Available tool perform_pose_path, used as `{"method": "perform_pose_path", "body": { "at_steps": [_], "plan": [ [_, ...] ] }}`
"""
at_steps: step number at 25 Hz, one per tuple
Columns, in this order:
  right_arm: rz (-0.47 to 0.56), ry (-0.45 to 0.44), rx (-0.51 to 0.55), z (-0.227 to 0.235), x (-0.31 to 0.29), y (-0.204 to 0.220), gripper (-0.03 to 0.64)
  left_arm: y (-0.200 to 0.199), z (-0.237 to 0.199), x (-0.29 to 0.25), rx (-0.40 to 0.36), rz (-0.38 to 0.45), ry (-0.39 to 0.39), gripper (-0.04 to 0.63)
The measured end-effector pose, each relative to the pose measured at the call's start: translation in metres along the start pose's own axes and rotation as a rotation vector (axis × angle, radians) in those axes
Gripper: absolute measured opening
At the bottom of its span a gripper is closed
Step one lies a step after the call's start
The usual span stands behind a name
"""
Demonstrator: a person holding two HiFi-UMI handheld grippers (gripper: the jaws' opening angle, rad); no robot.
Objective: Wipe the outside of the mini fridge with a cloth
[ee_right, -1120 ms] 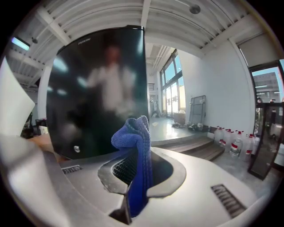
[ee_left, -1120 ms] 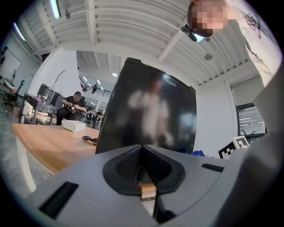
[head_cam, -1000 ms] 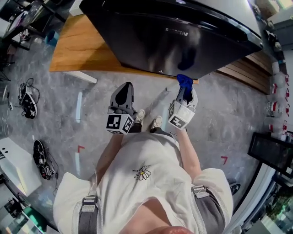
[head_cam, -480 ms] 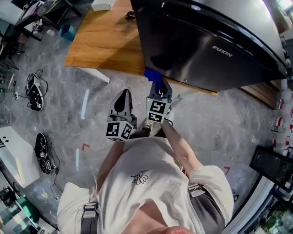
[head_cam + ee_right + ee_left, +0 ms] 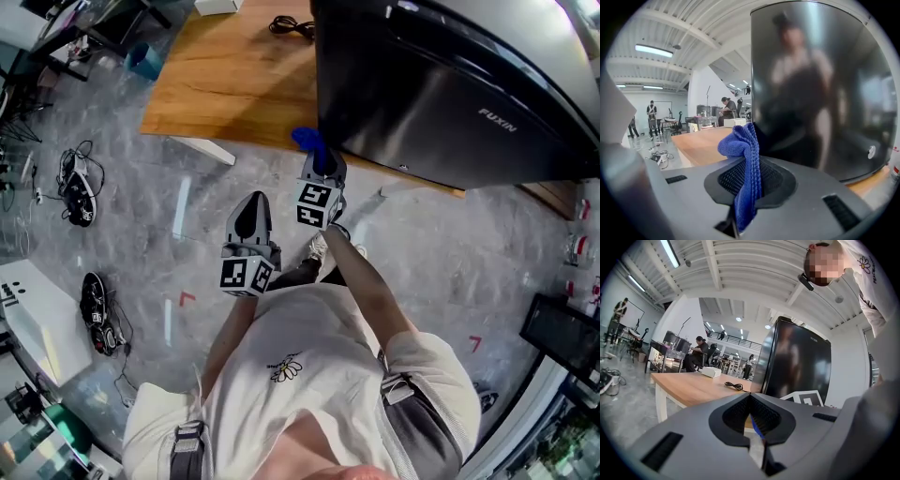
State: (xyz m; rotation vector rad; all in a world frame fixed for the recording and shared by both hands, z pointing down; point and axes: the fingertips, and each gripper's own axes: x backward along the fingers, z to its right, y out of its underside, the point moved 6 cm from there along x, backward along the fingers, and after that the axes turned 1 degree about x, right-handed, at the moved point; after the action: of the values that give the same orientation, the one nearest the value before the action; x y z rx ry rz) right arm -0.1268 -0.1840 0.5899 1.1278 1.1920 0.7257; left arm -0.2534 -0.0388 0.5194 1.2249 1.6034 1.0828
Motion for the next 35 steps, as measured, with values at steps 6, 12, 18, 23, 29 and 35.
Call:
{"method": "perform_pose_path", "body": {
  "at_steps": [6,12,18,23,29,35],
  "plan": [
    [0.001,0.003,0.015,0.003,0.001,-0.001,0.061,0.003,-0.005,-0.006,0.017,-0.003,0.002,0.005],
    [-0.01,0.043,0.014,0.023,0.015,0.006,0.061,0.009,0.01,-0.015,0.019,-0.024,0.047,0.005],
    [-0.027,0.089,0.013,0.064,0.037,0.017,0.061,0.018,0.04,-0.024,0.015,-0.047,0.097,0.005],
    [-0.05,0.143,-0.008,0.104,0.058,0.026,0.061,0.027,0.068,-0.031,0.02,-0.069,0.139,0.005],
    [-0.076,0.23,-0.035,0.165,0.083,0.041,0.061,0.037,0.108,-0.045,0.024,-0.084,0.193,0.005],
    [-0.09,0.333,-0.079,0.224,0.105,0.052,0.061,0.052,0.14,-0.054,0.021,-0.102,0.226,0.005]
  ]
}}
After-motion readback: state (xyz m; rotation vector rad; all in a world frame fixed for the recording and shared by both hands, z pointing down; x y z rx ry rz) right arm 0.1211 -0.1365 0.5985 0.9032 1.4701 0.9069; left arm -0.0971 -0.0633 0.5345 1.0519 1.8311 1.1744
